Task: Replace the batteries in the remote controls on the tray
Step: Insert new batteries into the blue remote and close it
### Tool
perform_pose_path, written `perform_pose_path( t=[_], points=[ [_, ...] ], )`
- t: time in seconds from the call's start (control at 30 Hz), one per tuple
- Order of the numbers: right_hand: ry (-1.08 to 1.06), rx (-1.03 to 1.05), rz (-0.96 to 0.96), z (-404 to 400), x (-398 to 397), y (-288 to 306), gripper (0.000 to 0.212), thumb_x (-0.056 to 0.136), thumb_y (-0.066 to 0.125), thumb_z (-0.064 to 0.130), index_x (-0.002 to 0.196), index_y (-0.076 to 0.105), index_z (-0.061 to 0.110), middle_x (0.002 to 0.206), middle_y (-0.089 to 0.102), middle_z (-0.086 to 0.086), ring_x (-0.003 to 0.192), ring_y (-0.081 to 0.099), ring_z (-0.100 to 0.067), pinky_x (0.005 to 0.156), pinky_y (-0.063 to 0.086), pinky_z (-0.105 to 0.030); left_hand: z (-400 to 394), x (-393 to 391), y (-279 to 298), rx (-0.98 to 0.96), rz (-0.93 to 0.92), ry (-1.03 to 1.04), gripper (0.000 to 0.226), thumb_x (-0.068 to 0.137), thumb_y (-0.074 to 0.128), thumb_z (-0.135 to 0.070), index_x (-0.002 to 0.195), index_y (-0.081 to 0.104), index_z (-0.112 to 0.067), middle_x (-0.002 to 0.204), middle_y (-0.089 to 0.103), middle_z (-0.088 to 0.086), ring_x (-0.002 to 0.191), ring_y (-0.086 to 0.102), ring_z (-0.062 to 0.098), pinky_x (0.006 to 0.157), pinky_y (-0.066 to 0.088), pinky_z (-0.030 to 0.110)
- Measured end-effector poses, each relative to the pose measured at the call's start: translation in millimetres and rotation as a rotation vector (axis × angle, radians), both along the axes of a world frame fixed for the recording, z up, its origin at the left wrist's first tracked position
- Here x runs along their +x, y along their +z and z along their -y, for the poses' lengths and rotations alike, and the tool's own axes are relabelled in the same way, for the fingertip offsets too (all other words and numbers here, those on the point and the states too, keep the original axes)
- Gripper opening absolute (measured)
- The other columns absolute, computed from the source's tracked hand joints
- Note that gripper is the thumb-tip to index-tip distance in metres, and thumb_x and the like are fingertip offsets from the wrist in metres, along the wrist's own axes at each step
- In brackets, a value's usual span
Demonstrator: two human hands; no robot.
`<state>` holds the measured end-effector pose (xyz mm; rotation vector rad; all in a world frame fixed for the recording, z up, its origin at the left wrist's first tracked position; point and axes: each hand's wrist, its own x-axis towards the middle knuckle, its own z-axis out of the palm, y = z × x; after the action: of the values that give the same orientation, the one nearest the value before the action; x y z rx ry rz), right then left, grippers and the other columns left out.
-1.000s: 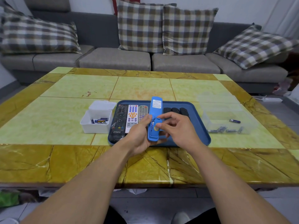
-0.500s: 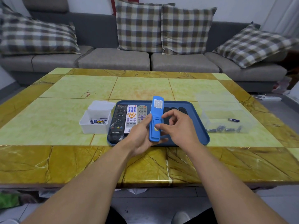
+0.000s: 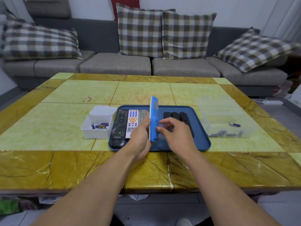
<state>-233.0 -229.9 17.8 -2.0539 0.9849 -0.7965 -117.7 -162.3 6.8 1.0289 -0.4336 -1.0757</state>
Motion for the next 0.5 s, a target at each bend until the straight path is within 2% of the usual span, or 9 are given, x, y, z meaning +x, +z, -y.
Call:
perform_pose_path(
  t=[0.07,0.1,0.13,0.2,0.27,0.3,0.37,0.43,0.5],
  points=[
    [0.056,0.025,-0.028,-6.4,4.2,0.2,0.036,0.087,0.069,0.049,0.12,0.062,0.038,0.097,0.067,0.018,0.073,0.057,0.001,0.068,0.047,-0.022,0.8,1.8,2.1,-0.011,0.062,0.082,0.04,0.109,0.036,-0.014,0.144,0.051,-0.027,0.119,0.068,0.007,0.092,0.069,0.017,0.075,0.057,0.027],
    [0.082,0.048,-0.039,-10.4,5.3,1.2,0.042,0.087,0.068,0.052,0.126,0.058,0.039,0.101,0.066,0.019,0.075,0.058,0.001,0.068,0.047,-0.021,-0.7,2.0,3.5,-0.007,0.081,0.114,0.042,0.108,0.039,-0.01,0.143,0.05,-0.03,0.115,0.067,0.006,0.082,0.069,0.017,0.061,0.054,0.023],
    [0.098,0.068,-0.046,-12.7,8.3,1.8,0.045,0.087,0.068,0.051,0.13,0.055,0.041,0.102,0.065,0.02,0.077,0.059,0.001,0.068,0.047,-0.021,-2.2,2.8,5.5,-0.001,0.093,0.129,0.044,0.107,0.041,-0.008,0.142,0.05,-0.032,0.118,0.068,0.008,0.084,0.072,0.021,0.058,0.056,0.025],
    [0.091,0.136,-0.026,-13.8,12.9,-0.5,0.039,0.09,0.068,0.043,0.126,0.053,0.044,0.098,0.063,0.02,0.081,0.061,0.0,0.069,0.05,-0.022,-4.5,2.6,5.6,0.015,0.108,0.128,0.047,0.106,0.044,-0.006,0.147,0.047,-0.028,0.126,0.068,0.01,0.105,0.072,0.032,0.075,0.06,0.034],
    [0.008,0.221,0.038,-9.0,18.9,-3.8,0.036,0.09,0.066,0.031,0.125,0.059,0.036,0.097,0.066,0.018,0.083,0.067,-0.004,0.074,0.059,-0.033,-7.7,4.8,6.0,0.023,0.177,0.145,0.048,0.105,0.045,-0.003,0.149,0.046,-0.022,0.126,0.069,0.008,0.112,0.069,0.026,0.085,0.057,0.028],
    [-0.04,0.253,0.054,-4.1,21.3,-7.3,0.04,0.09,0.065,0.027,0.13,0.06,0.031,0.098,0.068,0.016,0.084,0.069,-0.006,0.077,0.061,-0.038,-8.8,7.6,5.1,0.058,0.307,0.172,0.048,0.104,0.046,-0.004,0.149,0.047,-0.021,0.127,0.068,0.004,0.111,0.068,0.018,0.085,0.054,0.019],
    [-0.093,0.285,0.021,3.9,25.3,-12.5,0.047,0.091,0.063,0.025,0.137,0.056,0.024,0.107,0.071,0.009,0.09,0.07,-0.01,0.081,0.061,-0.04,-12.1,15.3,1.2,0.216,0.806,0.245,0.046,0.105,0.045,-0.009,0.148,0.048,-0.024,0.14,0.057,-0.002,0.121,0.056,0.009,0.095,0.04,0.012],
    [-0.119,0.29,-0.039,8.3,28.6,-18.9,0.057,0.089,0.062,0.028,0.144,0.049,0.022,0.124,0.068,0.002,0.098,0.07,-0.017,0.082,0.06,-0.041,-13.0,24.0,-8.9,0.401,1.262,0.207,0.048,0.103,0.044,-0.013,0.15,0.044,-0.024,0.155,0.042,-0.001,0.143,0.035,0.015,0.121,0.017,0.031],
    [-0.142,0.282,-0.096,10.4,33.3,-24.6,0.058,0.088,0.063,0.027,0.144,0.05,0.02,0.134,0.062,-0.002,0.102,0.069,-0.022,0.082,0.061,-0.041,-11.5,30.7,-18.9,0.631,1.496,0.098,0.051,0.103,0.04,-0.021,0.153,0.037,-0.027,0.164,0.028,0.0,0.154,0.012,0.02,0.123,-0.005,0.052]
  ],
)
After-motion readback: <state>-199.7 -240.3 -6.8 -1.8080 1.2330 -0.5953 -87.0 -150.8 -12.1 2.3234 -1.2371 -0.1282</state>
